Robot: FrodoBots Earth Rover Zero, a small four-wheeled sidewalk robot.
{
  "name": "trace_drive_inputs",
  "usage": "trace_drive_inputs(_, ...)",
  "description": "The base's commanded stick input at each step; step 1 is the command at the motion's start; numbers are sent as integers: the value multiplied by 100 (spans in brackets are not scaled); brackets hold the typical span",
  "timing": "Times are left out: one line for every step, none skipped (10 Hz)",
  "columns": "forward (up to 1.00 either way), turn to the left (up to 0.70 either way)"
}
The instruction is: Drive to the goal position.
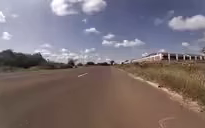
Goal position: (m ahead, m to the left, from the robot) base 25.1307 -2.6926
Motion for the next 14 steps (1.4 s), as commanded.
trace_drive_inputs(100, -25)
trace_drive_inputs(100, -35)
trace_drive_inputs(100, -37)
trace_drive_inputs(100, -29)
trace_drive_inputs(100, -18)
trace_drive_inputs(100, -7)
trace_drive_inputs(100, 3)
trace_drive_inputs(100, 3)
trace_drive_inputs(100, 3)
trace_drive_inputs(100, 3)
trace_drive_inputs(100, 3)
trace_drive_inputs(100, 3)
trace_drive_inputs(100, 1)
trace_drive_inputs(100, -32)
